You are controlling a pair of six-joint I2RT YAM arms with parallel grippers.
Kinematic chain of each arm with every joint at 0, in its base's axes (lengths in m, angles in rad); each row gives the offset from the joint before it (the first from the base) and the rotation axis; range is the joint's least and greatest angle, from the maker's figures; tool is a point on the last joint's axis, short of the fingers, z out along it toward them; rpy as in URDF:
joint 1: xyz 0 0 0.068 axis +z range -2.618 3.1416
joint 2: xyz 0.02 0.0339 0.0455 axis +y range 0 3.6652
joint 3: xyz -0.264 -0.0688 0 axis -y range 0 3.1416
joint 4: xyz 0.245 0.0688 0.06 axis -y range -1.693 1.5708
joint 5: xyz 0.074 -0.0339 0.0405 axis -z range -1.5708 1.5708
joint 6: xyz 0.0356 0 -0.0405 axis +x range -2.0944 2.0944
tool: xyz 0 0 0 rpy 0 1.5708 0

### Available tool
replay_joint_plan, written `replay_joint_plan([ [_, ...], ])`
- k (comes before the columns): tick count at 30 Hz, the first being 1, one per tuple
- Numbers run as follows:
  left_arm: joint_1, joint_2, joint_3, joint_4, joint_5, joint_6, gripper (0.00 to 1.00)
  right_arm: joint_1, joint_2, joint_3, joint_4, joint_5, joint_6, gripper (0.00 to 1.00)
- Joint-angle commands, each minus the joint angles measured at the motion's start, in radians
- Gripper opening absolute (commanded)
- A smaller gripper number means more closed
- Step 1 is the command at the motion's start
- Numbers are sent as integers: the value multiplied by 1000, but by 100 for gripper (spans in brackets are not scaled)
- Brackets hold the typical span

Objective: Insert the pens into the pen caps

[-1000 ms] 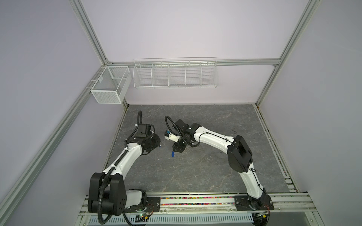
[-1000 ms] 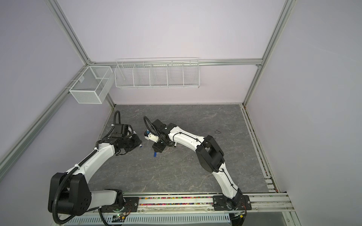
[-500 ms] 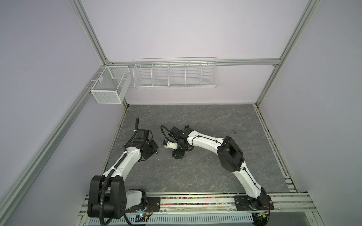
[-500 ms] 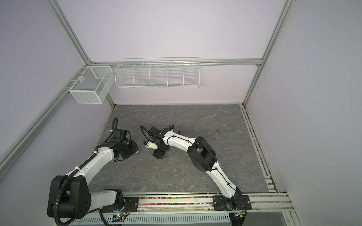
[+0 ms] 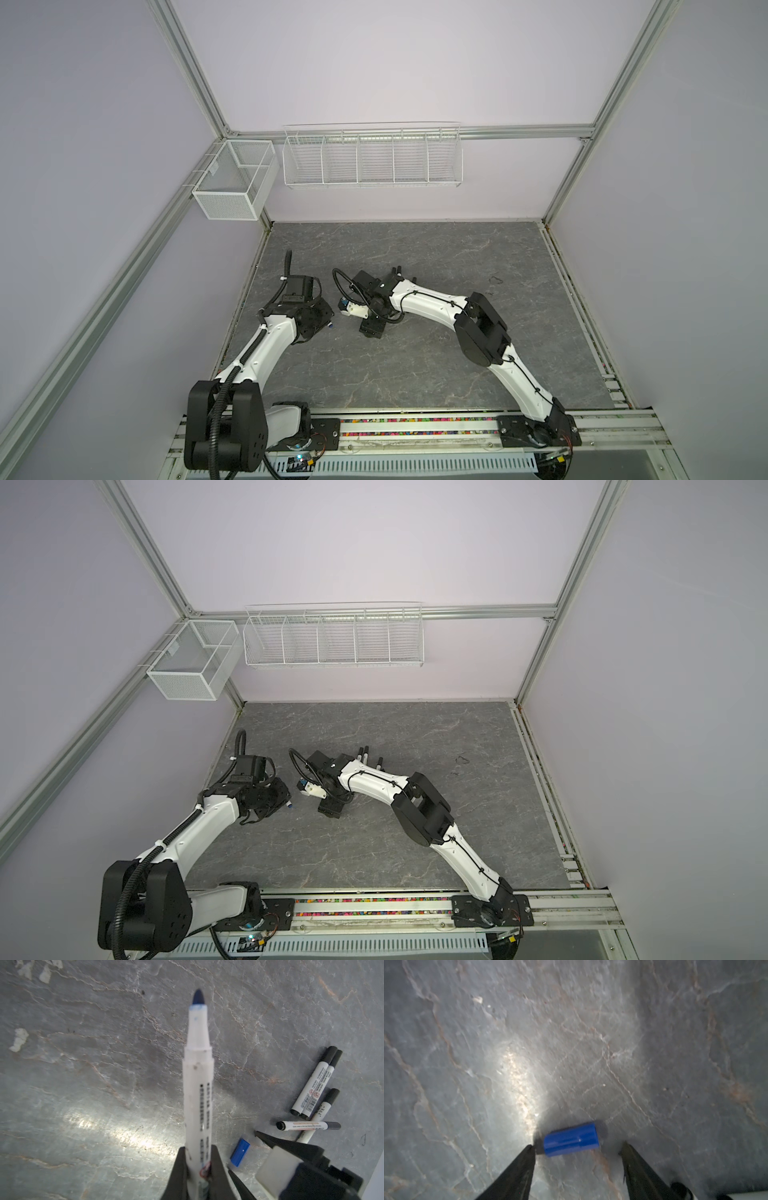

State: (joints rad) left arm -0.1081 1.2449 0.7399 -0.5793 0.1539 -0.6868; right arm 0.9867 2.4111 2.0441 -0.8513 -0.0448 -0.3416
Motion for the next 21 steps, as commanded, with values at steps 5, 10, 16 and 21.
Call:
replay_joint_plan([
  [5, 15, -24, 14, -48, -21, 33, 0, 8, 51, 39, -16, 3, -16, 64],
  [10, 19, -24, 14, -48, -17, 36, 0, 6, 56, 39, -9, 4, -7, 49],
  [16, 19, -13, 12, -41, -7, 33, 0, -1, 45, 38, -8, -17, 14, 33],
  [21, 18, -8, 15, -29, 1, 32, 0, -56, -14, 31, 9, -57, 138, 28],
])
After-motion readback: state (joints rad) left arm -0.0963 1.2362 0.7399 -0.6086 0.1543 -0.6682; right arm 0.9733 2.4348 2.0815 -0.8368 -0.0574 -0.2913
